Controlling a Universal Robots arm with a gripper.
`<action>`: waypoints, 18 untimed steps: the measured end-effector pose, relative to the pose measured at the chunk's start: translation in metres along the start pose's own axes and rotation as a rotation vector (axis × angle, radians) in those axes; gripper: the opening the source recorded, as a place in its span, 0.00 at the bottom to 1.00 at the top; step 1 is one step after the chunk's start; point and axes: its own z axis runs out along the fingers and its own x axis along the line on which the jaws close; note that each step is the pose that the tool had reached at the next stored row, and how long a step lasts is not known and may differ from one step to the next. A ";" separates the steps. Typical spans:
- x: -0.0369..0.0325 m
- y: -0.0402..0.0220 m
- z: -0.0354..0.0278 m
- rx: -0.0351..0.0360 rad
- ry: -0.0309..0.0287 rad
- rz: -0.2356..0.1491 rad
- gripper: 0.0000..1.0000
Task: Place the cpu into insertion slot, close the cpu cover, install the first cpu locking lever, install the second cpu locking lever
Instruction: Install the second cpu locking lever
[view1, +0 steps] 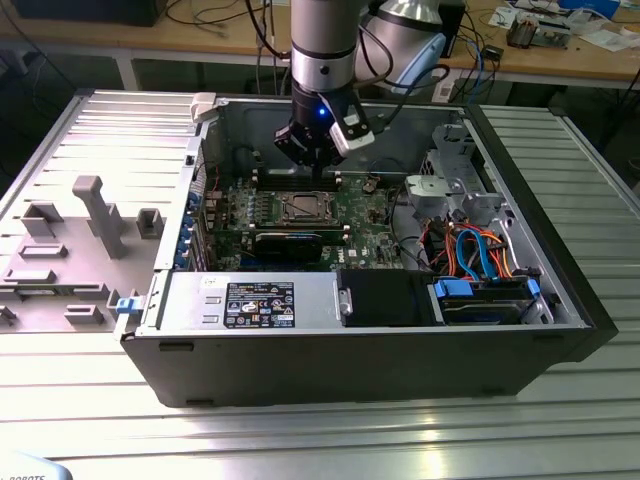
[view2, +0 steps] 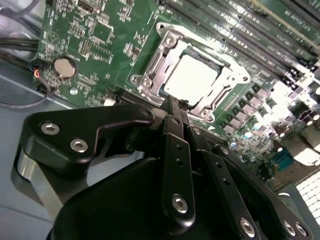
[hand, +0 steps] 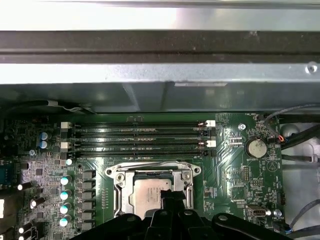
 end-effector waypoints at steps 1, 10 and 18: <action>0.0000 -0.0002 0.0000 0.0001 0.0000 0.000 0.11; -0.0001 -0.0027 -0.0002 0.0001 0.0000 0.000 0.11; -0.0001 -0.0050 -0.0004 0.0001 0.0000 0.000 0.11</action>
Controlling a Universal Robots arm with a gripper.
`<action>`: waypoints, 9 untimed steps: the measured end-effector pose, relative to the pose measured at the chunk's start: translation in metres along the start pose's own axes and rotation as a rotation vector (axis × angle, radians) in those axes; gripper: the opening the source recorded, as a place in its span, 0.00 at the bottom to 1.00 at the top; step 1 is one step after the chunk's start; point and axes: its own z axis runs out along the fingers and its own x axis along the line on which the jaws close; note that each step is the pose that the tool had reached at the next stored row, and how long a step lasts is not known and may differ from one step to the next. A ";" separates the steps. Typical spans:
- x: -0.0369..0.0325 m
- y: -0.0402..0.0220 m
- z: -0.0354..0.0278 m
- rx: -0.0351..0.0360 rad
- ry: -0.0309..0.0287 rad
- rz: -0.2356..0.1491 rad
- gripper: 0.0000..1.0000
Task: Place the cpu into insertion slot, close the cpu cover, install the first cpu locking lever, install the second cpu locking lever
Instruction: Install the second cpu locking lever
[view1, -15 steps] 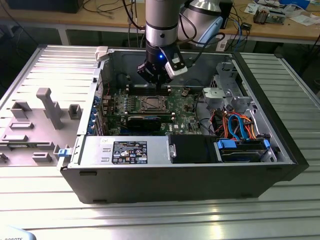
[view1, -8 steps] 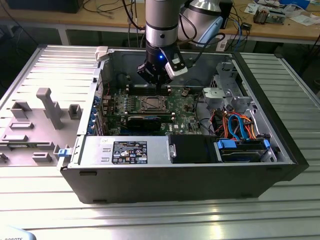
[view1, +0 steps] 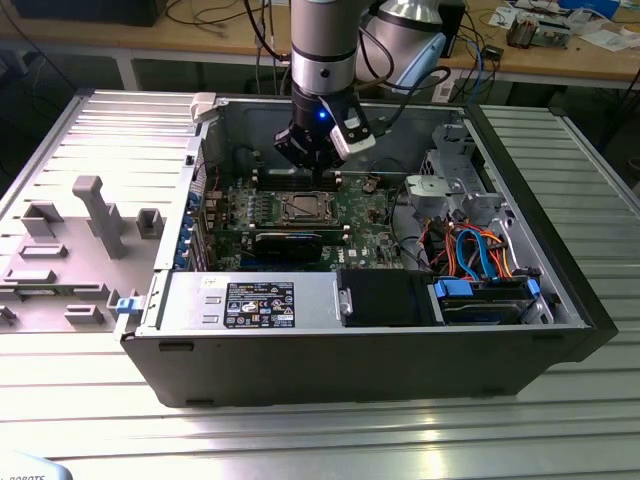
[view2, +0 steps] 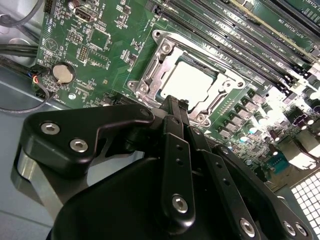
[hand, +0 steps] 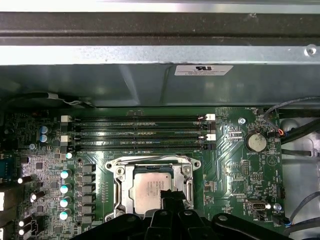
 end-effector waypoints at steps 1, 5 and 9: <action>0.0000 0.0000 0.0000 0.0000 0.0000 0.000 0.11; -0.0001 -0.0013 -0.0001 0.0001 0.0001 0.000 0.11; 0.0000 -0.0051 -0.0004 0.0001 0.0000 0.000 0.11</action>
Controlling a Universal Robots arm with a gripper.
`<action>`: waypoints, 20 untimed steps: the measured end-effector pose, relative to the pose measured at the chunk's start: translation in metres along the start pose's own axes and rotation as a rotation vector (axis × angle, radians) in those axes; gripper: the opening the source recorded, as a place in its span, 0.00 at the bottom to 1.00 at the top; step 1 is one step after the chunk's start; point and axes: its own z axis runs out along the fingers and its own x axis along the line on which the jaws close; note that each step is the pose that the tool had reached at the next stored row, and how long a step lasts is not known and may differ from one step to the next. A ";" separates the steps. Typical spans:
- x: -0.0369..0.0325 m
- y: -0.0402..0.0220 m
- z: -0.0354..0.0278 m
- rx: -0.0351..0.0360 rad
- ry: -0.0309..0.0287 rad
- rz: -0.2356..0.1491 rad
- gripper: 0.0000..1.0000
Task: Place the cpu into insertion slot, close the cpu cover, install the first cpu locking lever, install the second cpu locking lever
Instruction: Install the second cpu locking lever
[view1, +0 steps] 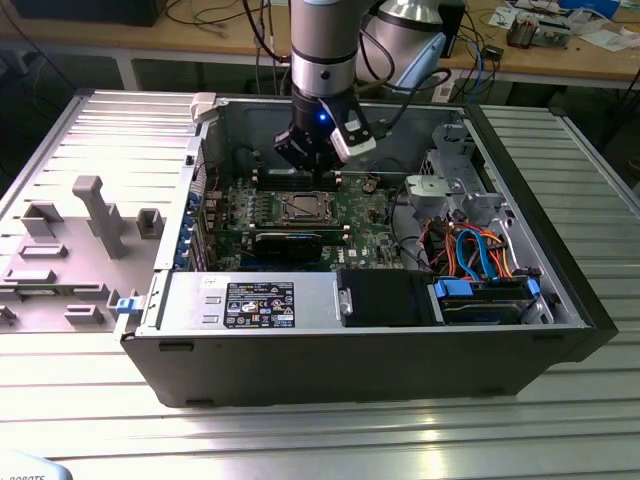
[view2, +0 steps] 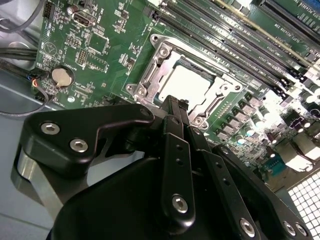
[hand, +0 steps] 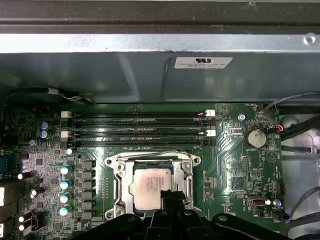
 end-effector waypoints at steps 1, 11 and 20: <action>0.0000 -0.0009 0.0000 -0.0001 0.0000 0.000 0.11; -0.0004 -0.0185 -0.0087 -0.0071 0.0050 0.001 0.11; -0.0004 -0.0203 -0.0081 -0.0078 0.0050 0.001 0.11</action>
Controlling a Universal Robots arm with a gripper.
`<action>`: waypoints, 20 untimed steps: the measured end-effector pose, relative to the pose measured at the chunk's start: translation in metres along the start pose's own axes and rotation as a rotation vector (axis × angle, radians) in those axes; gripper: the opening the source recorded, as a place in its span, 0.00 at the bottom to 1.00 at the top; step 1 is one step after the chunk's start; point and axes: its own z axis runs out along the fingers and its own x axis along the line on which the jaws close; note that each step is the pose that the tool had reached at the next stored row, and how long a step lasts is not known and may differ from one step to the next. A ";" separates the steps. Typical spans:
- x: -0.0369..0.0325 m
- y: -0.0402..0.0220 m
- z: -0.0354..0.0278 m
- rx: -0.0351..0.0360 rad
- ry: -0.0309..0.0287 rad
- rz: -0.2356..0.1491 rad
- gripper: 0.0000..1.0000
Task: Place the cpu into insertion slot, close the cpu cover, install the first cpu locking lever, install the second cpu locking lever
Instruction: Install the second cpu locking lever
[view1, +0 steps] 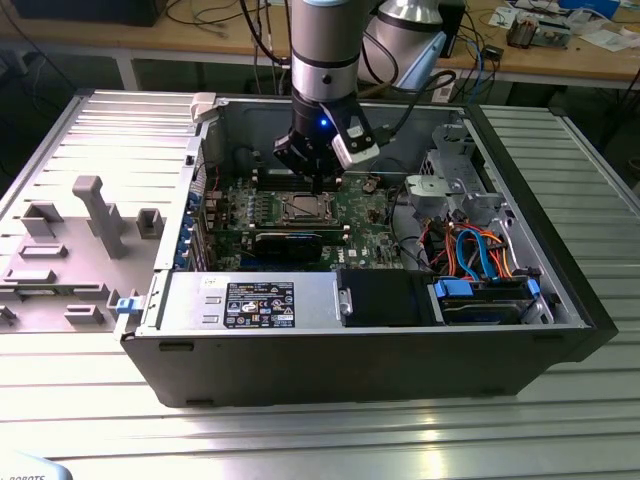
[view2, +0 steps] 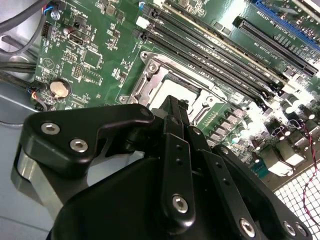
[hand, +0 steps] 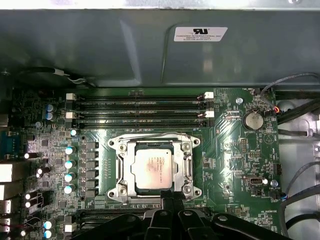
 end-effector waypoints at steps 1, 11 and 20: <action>0.0000 0.0000 0.0000 0.0001 0.0001 0.000 0.11; -0.0001 0.0000 0.0004 -0.0005 0.0029 0.000 0.11; 0.0000 -0.0077 0.0044 -0.0066 0.0697 0.006 0.11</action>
